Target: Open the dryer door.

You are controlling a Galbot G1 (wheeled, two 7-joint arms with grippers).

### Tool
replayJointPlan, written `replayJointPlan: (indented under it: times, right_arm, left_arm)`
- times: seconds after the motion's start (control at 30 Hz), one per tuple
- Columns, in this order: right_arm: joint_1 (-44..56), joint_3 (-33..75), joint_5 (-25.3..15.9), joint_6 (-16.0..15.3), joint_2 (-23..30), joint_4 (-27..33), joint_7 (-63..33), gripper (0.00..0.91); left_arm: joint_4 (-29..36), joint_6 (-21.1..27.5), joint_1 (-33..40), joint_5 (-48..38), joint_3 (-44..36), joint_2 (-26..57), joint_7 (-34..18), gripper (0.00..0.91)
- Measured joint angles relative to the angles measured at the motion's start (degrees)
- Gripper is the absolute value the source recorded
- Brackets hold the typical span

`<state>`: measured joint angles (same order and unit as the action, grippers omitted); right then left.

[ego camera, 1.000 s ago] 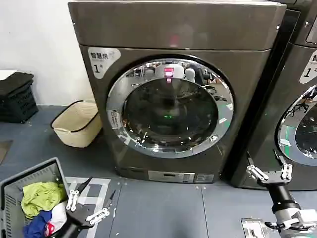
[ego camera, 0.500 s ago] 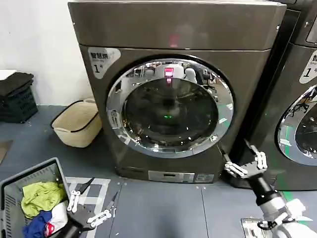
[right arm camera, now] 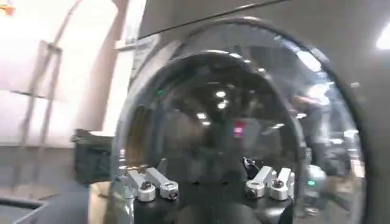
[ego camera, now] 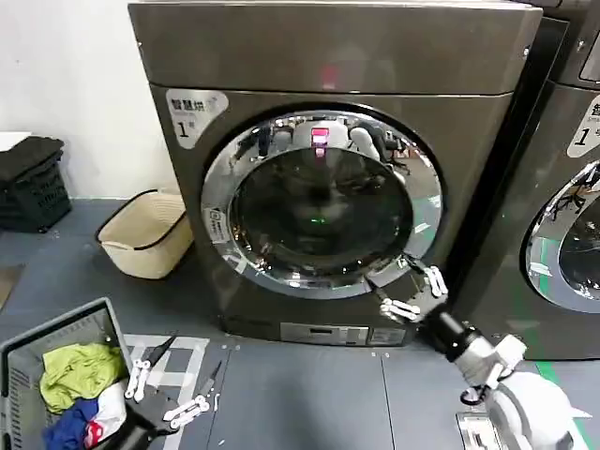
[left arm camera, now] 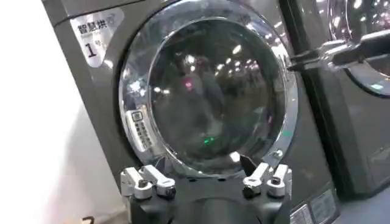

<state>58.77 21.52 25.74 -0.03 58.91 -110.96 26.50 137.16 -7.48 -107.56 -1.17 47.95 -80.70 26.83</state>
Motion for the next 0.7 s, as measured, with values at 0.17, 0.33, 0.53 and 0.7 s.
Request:
replayJointPlan:
  times: [0.17, 0.33, 0.53, 0.7]
  right_arm:
    - [-5.70, -4.65, 0.39, 0.38, 0.24, 3.67, 0.51, 0.907]
    - [-10.24, -8.36, 0.67, 0.75, 0.70, 7.14, 1.29, 0.907]
    - [-14.77, -12.05, 1.84, 1.43, 1.24, 10.85, 2.61, 0.907]
    - [-18.62, -15.10, 2.23, 1.49, 2.09, 13.24, 2.79, 0.907]
  left_arm:
    - [0.38, -0.04, -0.38, 0.01, 0.19, -0.51, 0.04, 0.907]
    - [0.88, -0.07, -0.63, 0.05, 0.43, -1.26, 0.24, 0.907]
    - [1.05, -0.14, -0.87, 0.30, 0.46, -1.93, 0.53, 0.907]
    - [1.20, -0.22, -0.97, 0.46, 0.48, -2.24, 0.71, 0.907]
